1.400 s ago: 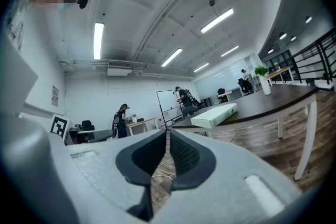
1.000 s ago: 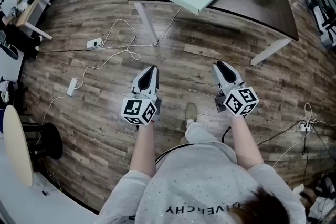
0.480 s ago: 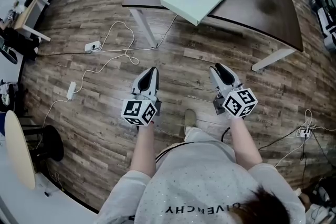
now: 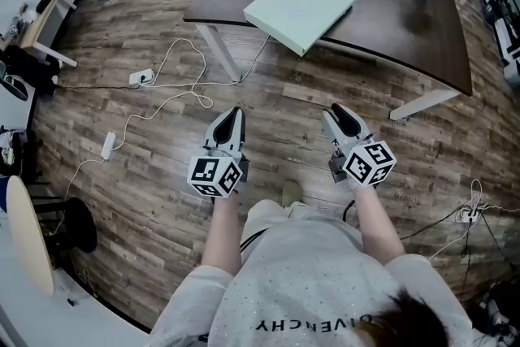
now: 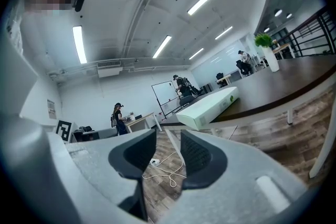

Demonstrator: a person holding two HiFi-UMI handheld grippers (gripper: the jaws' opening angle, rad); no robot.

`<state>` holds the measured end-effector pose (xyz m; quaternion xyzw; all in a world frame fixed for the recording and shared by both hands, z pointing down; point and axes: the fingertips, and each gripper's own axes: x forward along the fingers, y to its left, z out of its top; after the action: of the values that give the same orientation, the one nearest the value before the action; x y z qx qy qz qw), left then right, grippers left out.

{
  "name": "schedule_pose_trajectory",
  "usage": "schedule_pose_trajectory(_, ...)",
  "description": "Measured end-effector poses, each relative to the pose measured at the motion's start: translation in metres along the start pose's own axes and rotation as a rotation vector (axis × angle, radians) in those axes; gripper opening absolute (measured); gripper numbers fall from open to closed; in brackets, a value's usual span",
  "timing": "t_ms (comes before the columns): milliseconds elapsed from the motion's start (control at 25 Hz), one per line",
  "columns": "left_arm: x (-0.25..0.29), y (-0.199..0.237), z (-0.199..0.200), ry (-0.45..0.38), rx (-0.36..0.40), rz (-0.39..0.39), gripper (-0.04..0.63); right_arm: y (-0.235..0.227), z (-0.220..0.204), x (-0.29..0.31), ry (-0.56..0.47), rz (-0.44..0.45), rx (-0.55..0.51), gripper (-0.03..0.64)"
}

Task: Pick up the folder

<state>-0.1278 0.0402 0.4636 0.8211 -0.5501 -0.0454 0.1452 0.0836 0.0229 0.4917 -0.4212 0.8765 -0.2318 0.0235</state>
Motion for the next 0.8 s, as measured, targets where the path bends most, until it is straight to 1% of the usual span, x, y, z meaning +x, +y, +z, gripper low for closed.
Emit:
schedule_pose_trajectory(240, 0.021, -0.002, 0.001, 0.009, 0.002, -0.010, -0.002, -0.023, 0.002, 0.008, 0.005, -0.013, 0.035, 0.143)
schedule_pose_trajectory(560, 0.026, 0.010, -0.007, 0.039, 0.003, 0.001, -0.002, -0.029, -0.003, 0.024, 0.011, -0.008, 0.064, 0.146)
schedule_pose_trajectory(800, 0.059, 0.009, -0.008, 0.046, -0.003, -0.039, -0.002, -0.048, 0.006, 0.038, 0.007, -0.024, 0.092, 0.150)
